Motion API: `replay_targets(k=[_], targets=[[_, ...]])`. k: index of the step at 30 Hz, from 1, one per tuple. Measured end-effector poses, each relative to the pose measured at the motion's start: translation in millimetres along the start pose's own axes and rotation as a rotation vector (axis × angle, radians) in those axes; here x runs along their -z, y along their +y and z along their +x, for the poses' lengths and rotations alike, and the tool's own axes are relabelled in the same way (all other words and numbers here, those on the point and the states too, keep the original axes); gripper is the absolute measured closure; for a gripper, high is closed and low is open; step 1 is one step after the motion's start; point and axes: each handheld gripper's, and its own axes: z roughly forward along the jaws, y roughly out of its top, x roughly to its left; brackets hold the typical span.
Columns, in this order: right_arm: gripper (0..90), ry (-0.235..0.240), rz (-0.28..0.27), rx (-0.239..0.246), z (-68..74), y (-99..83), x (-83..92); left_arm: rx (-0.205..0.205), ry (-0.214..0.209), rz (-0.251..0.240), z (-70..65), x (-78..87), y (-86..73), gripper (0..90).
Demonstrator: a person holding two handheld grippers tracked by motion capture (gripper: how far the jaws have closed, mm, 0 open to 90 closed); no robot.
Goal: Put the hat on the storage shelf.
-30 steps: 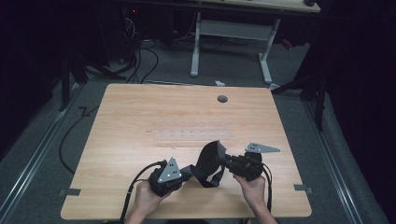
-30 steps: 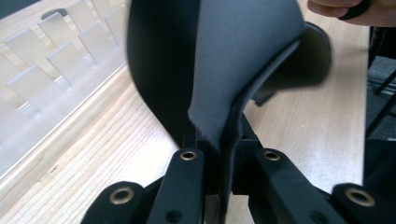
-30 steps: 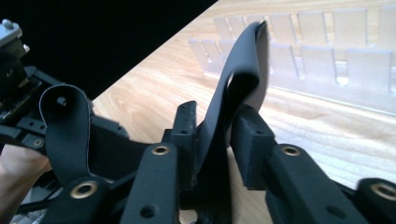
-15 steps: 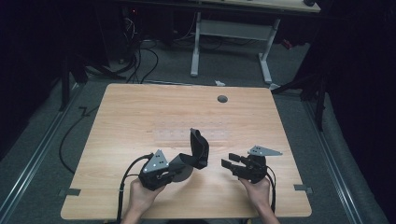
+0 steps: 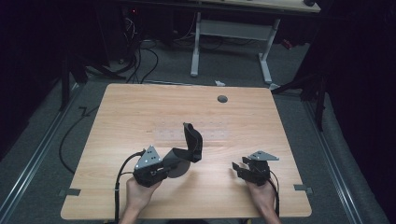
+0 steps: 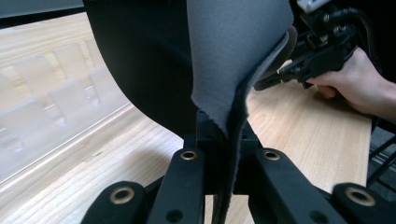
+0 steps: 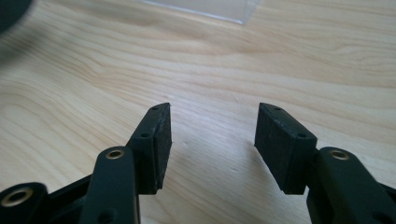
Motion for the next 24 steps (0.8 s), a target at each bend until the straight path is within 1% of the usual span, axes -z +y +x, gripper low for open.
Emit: replay_targets(k=[1,2,5,6,8,10,11,12,16,18,19,21,22,24], targets=[[44.6,-0.036,0.020,0.019,0.0,-1.3,-2.5,0.009,0.011,-0.010,3.0,1.8,3.1,85.9],[44.6,-0.036,0.020,0.019,0.0,-1.3,-2.5,0.009,0.011,-0.010,3.0,1.8,3.1,86.0],[43.3,-0.071,0.024,0.043,1.2,-3.0,-3.6,0.044,0.017,-0.035,7.9,5.4,9.4,85.9],[42.7,-0.073,0.022,0.042,1.1,-3.3,-3.6,0.054,0.020,-0.043,9.4,6.5,11.7,85.9],[42.1,-0.074,0.023,0.040,0.8,-3.2,-3.7,0.061,0.029,-0.055,12.4,8.1,15.8,85.9],[41.9,-0.076,0.022,0.041,0.5,-3.1,-4.0,0.058,0.039,-0.066,14.6,8.8,19.7,85.9],[41.8,-0.077,0.022,0.042,0.6,-3.1,-4.1,0.058,0.042,-0.080,16.1,10.0,24.3,85.9],[41.8,-0.077,0.022,0.042,0.6,-3.1,-4.1,0.058,0.042,-0.080,16.1,10.0,24.3,86.0],[41.8,-0.077,0.022,0.042,0.6,-3.1,-4.1,0.052,0.056,-0.108,18.5,12.6,33.0,86.0],[41.8,-0.078,0.022,0.041,0.7,-3.1,-4.1,0.047,0.072,-0.126,21.6,14.2,38.5,86.0],[41.8,-0.078,0.022,0.041,0.7,-3.1,-4.1,0.047,0.072,-0.126,21.6,14.2,38.5,86.0],[41.8,-0.078,0.022,0.041,0.7,-3.1,-4.1,0.050,0.078,-0.142,23.6,14.9,42.5,85.9],[41.8,-0.078,0.022,0.041,0.7,-3.1,-4.1,0.052,0.083,-0.156,25.5,15.2,46.8,85.9],[41.7,-0.078,0.022,0.041,0.7,-3.1,-4.1,0.051,0.089,-0.165,27.6,15.0,50.9,85.9]])
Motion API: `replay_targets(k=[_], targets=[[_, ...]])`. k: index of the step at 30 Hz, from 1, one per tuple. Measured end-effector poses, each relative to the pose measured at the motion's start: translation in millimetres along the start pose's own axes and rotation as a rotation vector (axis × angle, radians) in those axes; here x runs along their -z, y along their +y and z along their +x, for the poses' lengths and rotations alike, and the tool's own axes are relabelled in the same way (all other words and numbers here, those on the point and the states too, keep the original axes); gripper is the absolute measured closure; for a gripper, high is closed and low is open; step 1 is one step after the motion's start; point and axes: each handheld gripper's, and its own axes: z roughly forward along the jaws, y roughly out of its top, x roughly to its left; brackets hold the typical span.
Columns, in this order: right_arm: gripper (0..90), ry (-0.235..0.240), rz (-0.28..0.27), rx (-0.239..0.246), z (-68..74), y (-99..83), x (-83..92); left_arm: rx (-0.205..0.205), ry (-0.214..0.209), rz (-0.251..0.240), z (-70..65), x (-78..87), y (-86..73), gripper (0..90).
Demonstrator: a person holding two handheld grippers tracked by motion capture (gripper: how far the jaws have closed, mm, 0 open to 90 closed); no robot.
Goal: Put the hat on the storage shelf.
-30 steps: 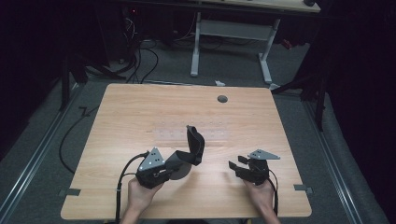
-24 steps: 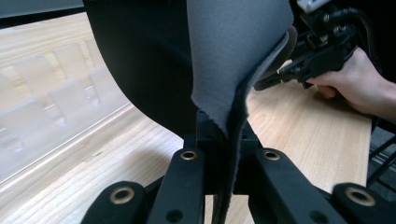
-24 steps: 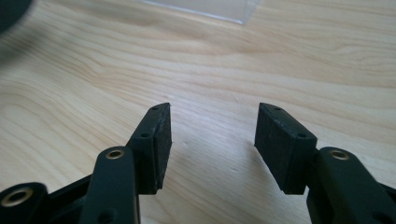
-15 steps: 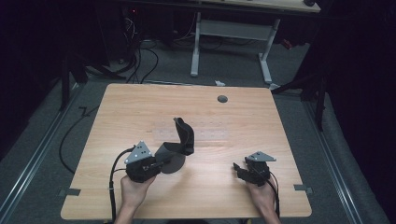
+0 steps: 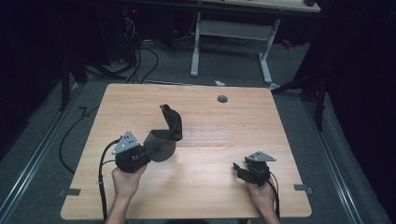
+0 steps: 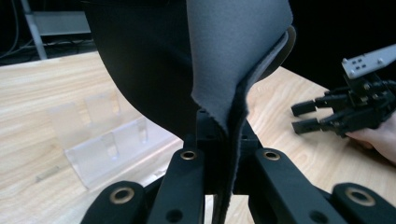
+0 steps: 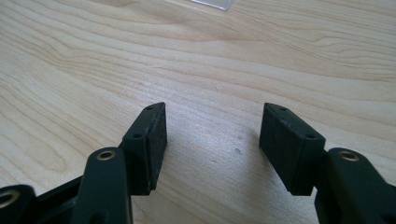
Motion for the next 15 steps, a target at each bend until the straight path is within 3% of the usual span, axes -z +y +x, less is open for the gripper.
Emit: replay_targets(k=[15], targets=[[41.0,0.004,0.002,-0.001,0.2,0.0,0.1,0.005,0.011,-0.016,6.2,-9.6,21.3,85.9]])
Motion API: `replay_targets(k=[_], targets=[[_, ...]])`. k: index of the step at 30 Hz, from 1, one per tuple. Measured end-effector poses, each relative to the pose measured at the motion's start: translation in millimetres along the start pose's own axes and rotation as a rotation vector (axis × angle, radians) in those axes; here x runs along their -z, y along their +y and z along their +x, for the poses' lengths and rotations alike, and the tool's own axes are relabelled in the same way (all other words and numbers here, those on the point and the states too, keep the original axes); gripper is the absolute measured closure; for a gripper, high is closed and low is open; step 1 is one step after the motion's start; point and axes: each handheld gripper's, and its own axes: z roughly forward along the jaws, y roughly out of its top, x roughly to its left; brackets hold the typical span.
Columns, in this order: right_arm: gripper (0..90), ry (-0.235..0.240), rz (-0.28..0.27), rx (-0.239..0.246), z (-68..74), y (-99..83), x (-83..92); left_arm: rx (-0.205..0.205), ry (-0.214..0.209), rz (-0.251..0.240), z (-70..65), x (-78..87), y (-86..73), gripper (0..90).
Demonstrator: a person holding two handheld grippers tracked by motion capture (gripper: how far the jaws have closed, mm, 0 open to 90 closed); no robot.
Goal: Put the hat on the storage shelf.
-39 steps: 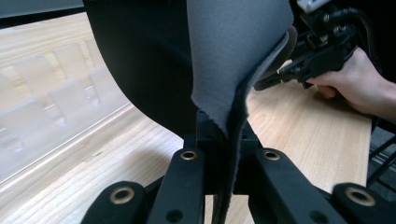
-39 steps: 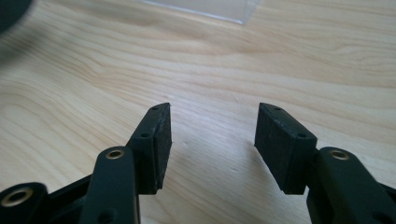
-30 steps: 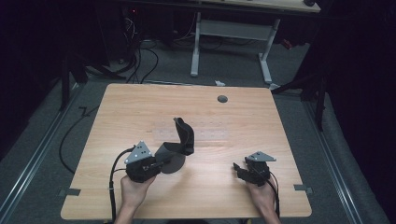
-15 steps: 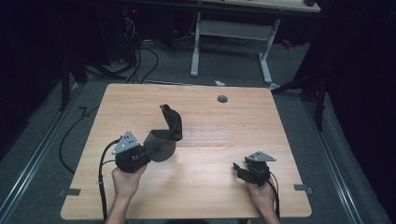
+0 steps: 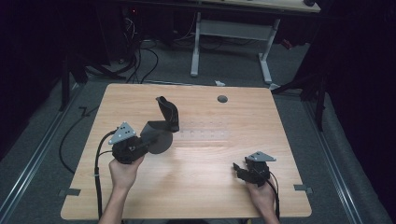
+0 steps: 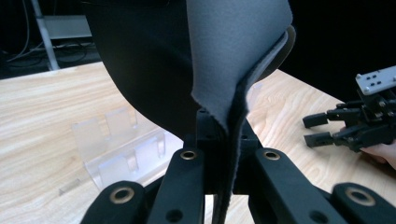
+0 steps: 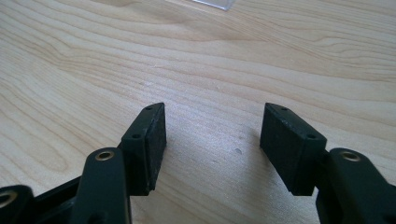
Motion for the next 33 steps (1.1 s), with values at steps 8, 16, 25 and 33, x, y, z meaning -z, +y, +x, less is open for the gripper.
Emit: replay_targets(k=[8,16,25,33], targets=[[40.6,0.001,0.000,0.000,0.0,0.0,0.0,-0.008,0.012,-0.019,2.3,-7.2,10.5,85.9],[40.3,0.003,0.001,0.001,0.0,0.0,0.0,-0.024,0.043,-0.051,8.3,-18.7,21.4,85.9],[40.3,0.004,0.000,0.000,-0.2,0.0,0.0,-0.063,0.080,-0.059,14.0,-35.5,21.6,85.9],[40.1,0.004,0.001,0.001,-0.2,-0.1,0.1,-0.085,0.111,-0.071,20.8,-44.0,19.1,85.9]])
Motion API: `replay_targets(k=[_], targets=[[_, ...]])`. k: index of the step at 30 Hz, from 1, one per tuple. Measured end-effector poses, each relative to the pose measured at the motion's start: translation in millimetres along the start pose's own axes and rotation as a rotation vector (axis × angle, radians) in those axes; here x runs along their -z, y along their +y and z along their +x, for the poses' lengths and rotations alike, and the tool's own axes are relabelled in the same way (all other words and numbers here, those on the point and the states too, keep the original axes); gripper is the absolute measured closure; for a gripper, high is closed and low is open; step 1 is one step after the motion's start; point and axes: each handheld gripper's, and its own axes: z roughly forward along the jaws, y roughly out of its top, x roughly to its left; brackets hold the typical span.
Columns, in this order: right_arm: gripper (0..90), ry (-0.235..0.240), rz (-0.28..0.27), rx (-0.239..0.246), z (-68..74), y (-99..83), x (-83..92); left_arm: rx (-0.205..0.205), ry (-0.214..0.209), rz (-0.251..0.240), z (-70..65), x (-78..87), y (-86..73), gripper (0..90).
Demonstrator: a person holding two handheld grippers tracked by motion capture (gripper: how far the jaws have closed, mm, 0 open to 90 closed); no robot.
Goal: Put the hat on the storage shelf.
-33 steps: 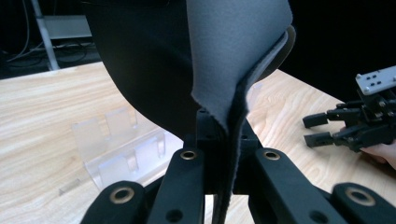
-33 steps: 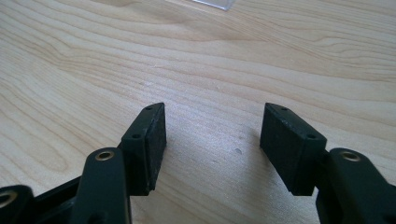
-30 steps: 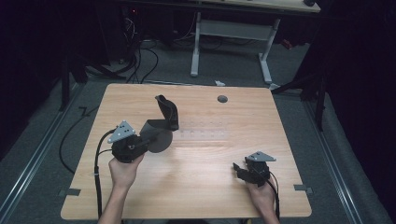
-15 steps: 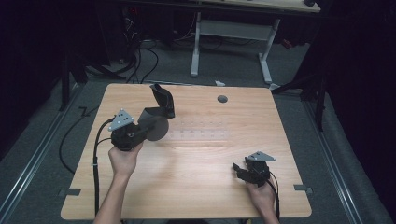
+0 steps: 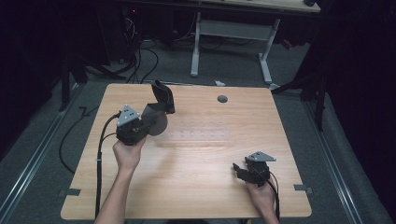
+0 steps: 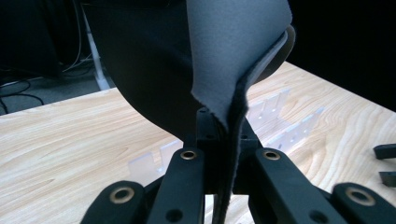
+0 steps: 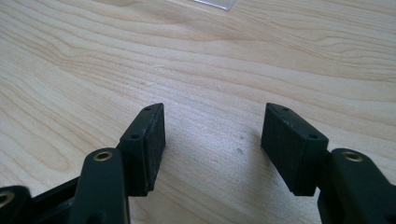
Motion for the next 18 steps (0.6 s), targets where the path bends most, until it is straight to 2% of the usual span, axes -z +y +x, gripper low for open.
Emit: replay_targets(k=[12,18], targets=[[39.8,0.000,0.001,0.000,0.3,0.0,0.1,-0.053,0.064,-0.001,10.4,-12.2,-7.8,85.9],[39.6,0.000,0.002,0.000,0.5,0.0,0.1,-0.064,0.080,0.004,13.0,-15.6,-10.8,85.9]])
